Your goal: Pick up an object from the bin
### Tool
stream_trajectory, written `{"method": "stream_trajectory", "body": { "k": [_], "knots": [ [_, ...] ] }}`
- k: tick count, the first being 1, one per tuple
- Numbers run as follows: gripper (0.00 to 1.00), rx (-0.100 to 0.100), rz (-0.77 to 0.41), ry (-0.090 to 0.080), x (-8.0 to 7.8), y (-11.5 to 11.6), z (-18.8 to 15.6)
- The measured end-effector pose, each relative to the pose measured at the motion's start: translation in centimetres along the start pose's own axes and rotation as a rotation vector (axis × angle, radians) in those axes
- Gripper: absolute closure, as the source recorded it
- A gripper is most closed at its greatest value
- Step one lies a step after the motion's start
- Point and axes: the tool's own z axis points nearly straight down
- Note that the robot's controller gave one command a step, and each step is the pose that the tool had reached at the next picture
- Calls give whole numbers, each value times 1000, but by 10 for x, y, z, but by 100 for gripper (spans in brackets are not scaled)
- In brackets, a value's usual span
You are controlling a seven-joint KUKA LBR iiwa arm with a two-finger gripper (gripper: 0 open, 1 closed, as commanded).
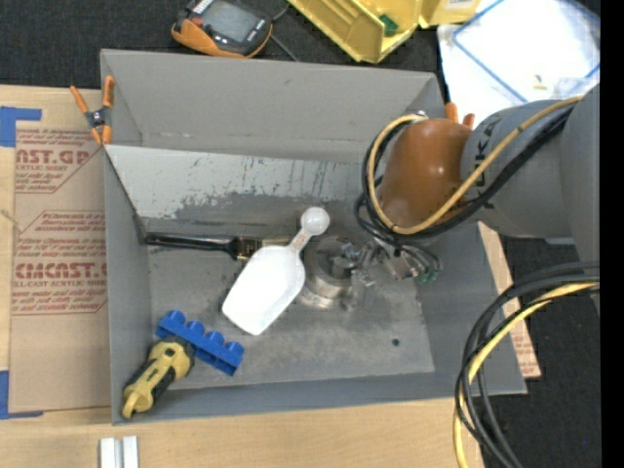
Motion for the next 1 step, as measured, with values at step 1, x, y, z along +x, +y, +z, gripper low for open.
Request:
{"method": "stream_trajectory", "body": {
  "k": [1],
  "knots": [
    [100, 0, 0, 0, 0, 0, 0]
  ]
}}
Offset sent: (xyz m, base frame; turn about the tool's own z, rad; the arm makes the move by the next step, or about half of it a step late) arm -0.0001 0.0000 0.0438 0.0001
